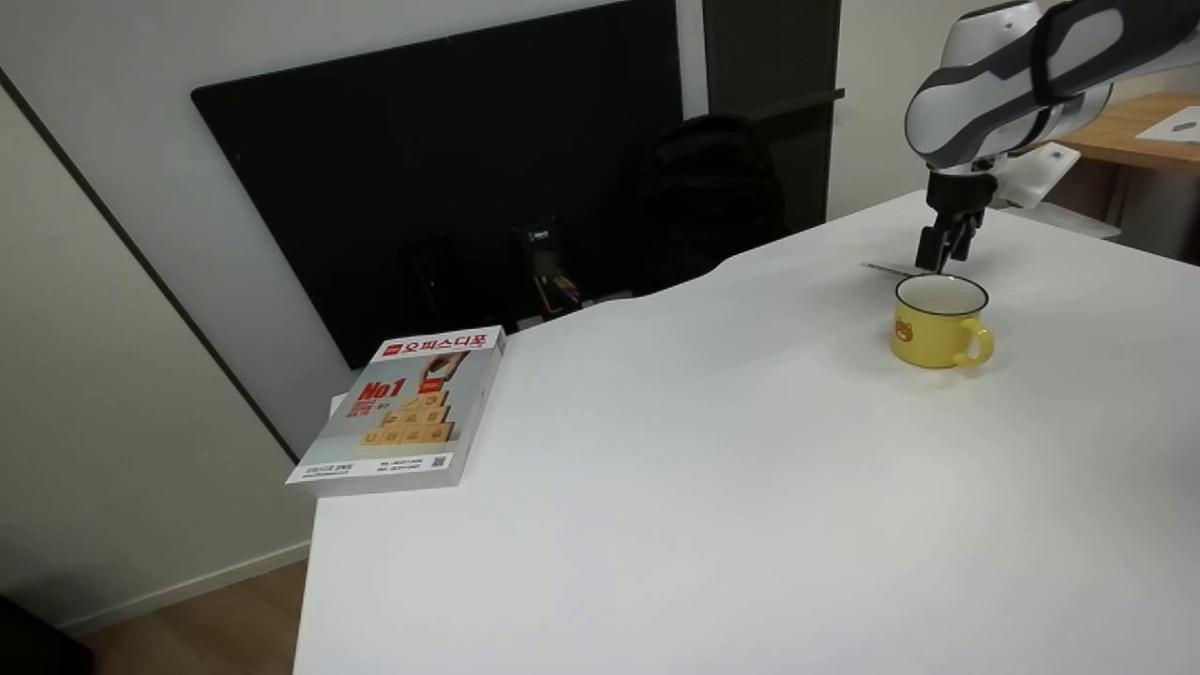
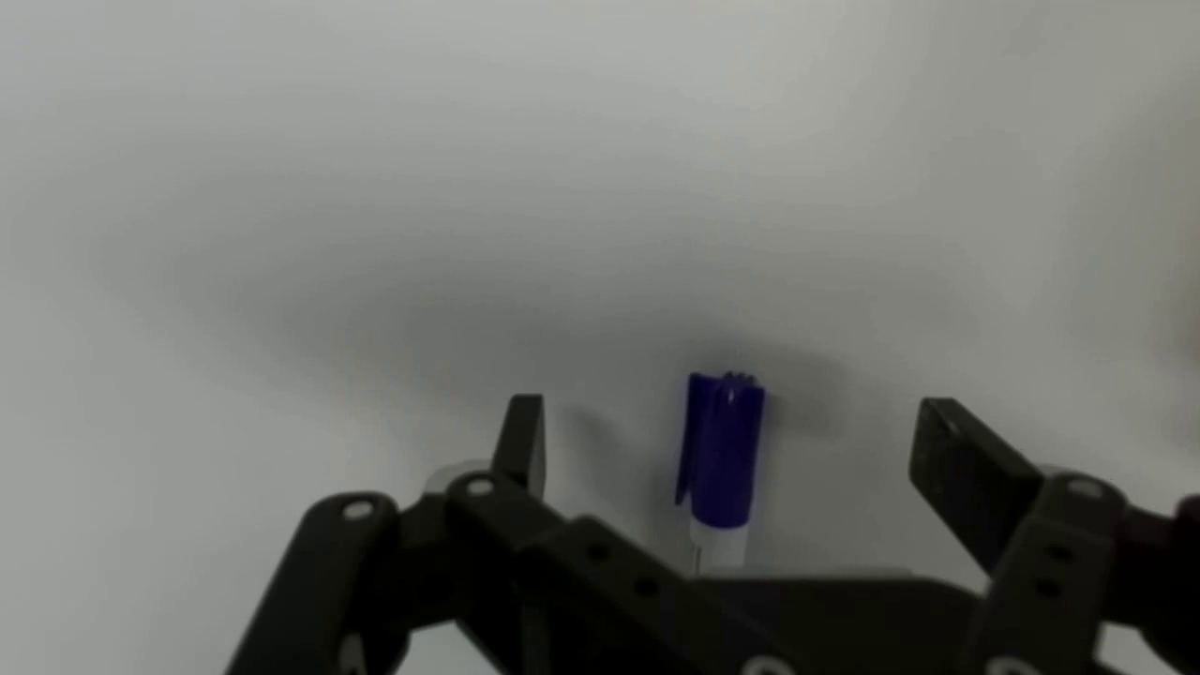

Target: Put the marker into the cup.

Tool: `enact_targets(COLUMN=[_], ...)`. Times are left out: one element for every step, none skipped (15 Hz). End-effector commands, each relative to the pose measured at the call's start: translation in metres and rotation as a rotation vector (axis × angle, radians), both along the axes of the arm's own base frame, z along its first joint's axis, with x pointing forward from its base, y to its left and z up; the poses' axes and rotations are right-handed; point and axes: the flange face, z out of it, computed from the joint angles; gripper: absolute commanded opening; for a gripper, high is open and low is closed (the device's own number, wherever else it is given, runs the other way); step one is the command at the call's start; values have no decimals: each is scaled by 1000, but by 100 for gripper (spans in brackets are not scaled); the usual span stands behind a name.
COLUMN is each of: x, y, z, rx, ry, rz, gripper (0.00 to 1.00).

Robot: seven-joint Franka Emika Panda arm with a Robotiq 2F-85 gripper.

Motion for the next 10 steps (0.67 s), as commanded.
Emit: enact_targets(x=[3, 2, 2, 2, 1, 1, 1, 1, 1, 1], y=[-6, -6, -7, -7, -7, -7, -8, -8, -9, -10], z=[0, 0, -1, -1, -2, -3, -3, -3, -3, -3], rx=[-14, -12, -11, -10, -8, -9, -10, -11, -13, -14], ry=[-29, -30, -31, -30, -28, -27, -28, -31, -34, -36], rz=[0, -1, -3, -4, -4, -5, -6, -7, -7, -7], gripper=[100, 100, 100, 100, 100, 100, 100, 100, 100, 100])
